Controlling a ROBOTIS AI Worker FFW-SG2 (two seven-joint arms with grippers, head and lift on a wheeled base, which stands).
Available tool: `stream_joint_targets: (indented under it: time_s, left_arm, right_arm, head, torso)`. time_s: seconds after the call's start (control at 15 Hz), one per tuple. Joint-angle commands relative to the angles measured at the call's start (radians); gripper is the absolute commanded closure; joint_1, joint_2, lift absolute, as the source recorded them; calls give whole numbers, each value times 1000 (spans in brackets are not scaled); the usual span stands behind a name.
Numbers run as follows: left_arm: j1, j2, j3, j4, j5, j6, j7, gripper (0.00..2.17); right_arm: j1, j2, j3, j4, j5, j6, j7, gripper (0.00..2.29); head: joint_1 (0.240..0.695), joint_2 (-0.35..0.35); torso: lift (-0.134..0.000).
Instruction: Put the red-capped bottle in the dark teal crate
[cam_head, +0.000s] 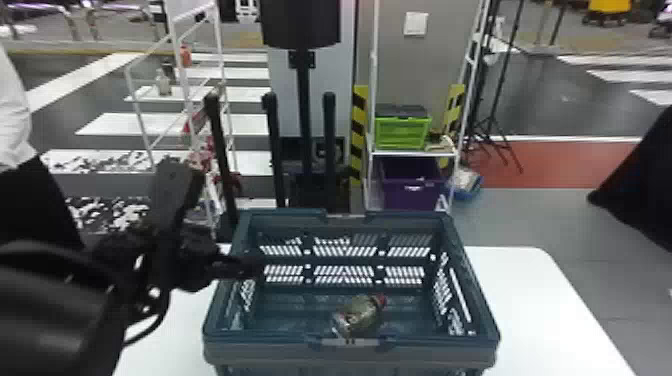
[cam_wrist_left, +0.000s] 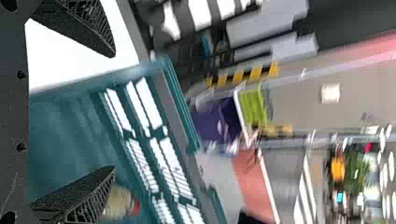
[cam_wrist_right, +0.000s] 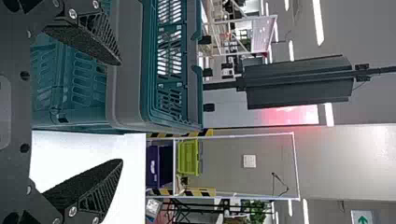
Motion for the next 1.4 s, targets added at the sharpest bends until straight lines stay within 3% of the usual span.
stream_joint_targets:
  time_s: [0.0, 0.13, 0.33, 0.47, 0.6, 0.73, 1.07, 1.33]
  left_arm:
    - [174, -10, 55, -152, 59, -19, 134, 16]
    - [314, -39, 60, -194, 73, -188, 283, 16]
    - [516, -100, 52, -191, 41, -584, 415, 19]
    - [613, -111, 23, -185, 37, -737, 487, 19]
    - [697, -112, -43, -140, -13, -893, 562, 19]
    - [750, -143, -69, -73, -33, -992, 602, 19]
    - [800, -172, -149, 98, -71, -1228, 720, 19]
    - [816, -175, -160, 127, -61, -1308, 751, 19]
  right_arm:
    - [-5, -10, 0, 2, -4, 3, -1, 147]
    - [-7, -18, 0, 2, -7, 6, -1, 147]
    - [-5, -35, 2, 2, -18, 6, -6, 147]
    - [-7, -47, 3, 2, -25, 6, -6, 147]
    - [-7, -56, 3, 2, -27, 6, -6, 147]
    - [-7, -67, 6, 1, -33, 3, -6, 147]
    - [-11, -76, 14, 1, -44, 3, -6, 147]
    - [-8, -75, 21, 1, -52, 0, -7, 147]
  head:
    - [499, 0]
    - [499, 0]
    - [499, 0]
    - [499, 0]
    - [499, 0]
    - [499, 0]
    - [499, 0]
    - [499, 0]
  torso:
    - [0]
    - [0]
    - [0]
    - [0]
    - [0]
    - [0]
    - [0]
    - [0]
